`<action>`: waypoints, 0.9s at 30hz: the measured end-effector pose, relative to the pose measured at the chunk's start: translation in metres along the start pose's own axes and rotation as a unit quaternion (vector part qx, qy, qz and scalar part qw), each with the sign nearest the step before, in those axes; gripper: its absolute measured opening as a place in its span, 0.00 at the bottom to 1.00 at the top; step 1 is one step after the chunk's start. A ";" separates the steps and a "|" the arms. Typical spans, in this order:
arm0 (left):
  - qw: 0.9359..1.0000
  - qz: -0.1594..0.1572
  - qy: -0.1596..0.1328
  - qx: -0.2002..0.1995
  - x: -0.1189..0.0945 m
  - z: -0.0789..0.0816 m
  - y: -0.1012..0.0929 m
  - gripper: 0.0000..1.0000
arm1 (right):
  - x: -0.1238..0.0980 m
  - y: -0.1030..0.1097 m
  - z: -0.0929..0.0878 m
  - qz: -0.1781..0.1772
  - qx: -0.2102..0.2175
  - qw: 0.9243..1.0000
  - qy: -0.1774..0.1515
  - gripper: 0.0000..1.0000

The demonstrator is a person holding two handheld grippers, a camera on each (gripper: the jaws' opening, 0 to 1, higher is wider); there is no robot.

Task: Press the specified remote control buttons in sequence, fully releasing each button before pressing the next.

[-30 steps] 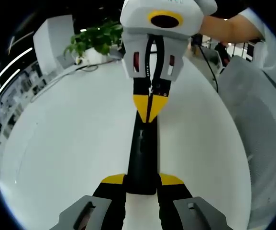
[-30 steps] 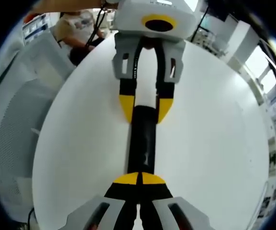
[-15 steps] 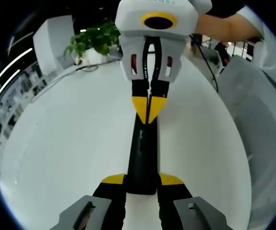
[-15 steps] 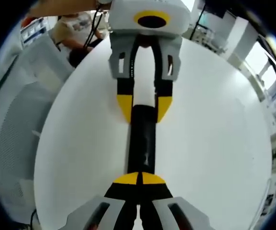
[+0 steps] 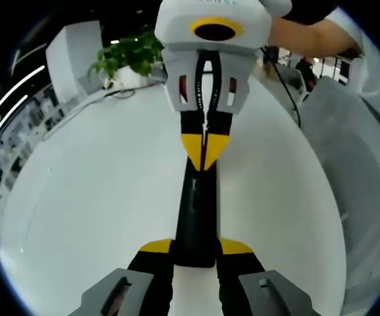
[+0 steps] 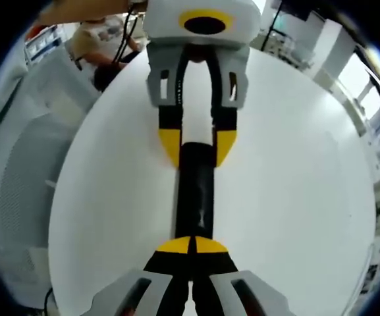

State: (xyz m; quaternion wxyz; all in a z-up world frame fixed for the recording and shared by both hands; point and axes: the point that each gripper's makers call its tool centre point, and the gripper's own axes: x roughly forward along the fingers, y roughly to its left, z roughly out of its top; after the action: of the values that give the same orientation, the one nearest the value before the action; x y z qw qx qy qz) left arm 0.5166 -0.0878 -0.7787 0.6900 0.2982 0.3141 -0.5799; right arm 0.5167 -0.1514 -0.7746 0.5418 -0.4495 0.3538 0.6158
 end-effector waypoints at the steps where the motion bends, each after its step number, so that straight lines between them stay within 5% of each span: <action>1: 1.000 0.000 0.000 0.000 0.000 0.000 0.000 0.24 | 0.000 0.000 0.000 -0.001 0.000 1.000 0.000 0.00; 27: 1.000 -0.001 -0.001 -0.001 0.000 0.001 0.001 0.24 | -0.002 0.000 0.000 -0.020 0.008 1.000 -0.015 0.00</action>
State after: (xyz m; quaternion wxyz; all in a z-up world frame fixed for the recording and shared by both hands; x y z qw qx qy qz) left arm 0.5173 -0.0884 -0.7782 0.6901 0.2964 0.3146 -0.5805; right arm 0.5171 -0.1519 -0.7726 0.5633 -0.4427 0.3412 0.6085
